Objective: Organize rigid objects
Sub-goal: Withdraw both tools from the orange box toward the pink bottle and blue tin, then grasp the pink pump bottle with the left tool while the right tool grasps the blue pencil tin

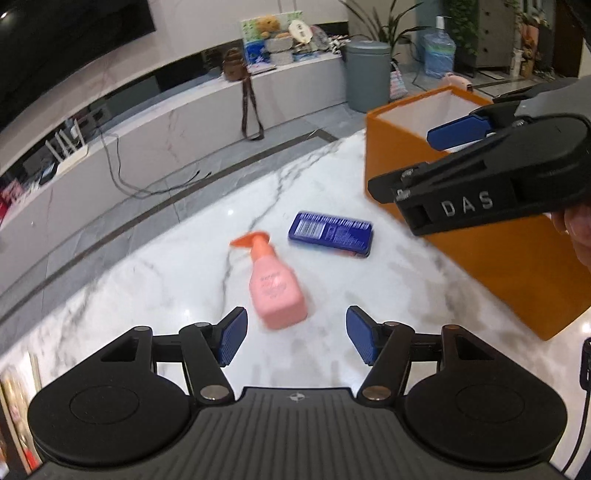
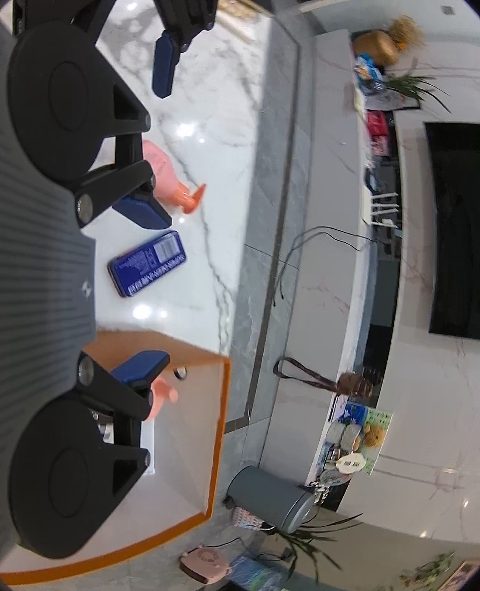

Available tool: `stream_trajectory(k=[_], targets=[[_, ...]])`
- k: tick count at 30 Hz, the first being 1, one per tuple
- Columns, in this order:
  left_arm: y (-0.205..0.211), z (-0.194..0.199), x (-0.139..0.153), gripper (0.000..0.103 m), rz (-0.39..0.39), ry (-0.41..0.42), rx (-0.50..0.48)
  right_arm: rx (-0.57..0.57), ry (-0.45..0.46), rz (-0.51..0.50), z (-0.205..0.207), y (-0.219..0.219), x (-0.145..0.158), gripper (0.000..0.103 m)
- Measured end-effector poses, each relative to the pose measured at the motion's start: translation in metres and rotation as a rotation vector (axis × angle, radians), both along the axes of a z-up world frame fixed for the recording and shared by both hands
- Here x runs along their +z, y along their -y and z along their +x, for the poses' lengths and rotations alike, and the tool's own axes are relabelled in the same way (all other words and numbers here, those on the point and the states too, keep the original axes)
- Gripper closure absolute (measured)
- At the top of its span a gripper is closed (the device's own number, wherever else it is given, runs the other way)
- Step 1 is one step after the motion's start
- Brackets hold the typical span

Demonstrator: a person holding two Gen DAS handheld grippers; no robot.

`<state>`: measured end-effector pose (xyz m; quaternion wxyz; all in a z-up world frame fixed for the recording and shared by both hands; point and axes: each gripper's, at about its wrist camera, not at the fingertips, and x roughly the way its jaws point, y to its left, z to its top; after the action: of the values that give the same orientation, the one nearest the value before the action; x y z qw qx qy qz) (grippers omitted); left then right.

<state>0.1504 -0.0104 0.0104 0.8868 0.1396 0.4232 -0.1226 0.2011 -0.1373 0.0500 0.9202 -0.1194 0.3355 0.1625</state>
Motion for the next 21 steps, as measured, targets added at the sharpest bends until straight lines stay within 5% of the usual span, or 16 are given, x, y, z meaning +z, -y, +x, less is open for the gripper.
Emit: stream_trajectory(k=[12, 21], targets=[[-0.022, -0.004, -0.024, 0.03, -0.075, 0.052, 0.053, 0.07, -0.045, -0.083, 0.006, -0.03, -0.037, 0.03], [-0.012, 0.009, -0.041, 0.028, -0.046, 0.084, 0.041, 0.067, -0.086, -0.092, 0.029, -0.039, -0.062, 0.03]])
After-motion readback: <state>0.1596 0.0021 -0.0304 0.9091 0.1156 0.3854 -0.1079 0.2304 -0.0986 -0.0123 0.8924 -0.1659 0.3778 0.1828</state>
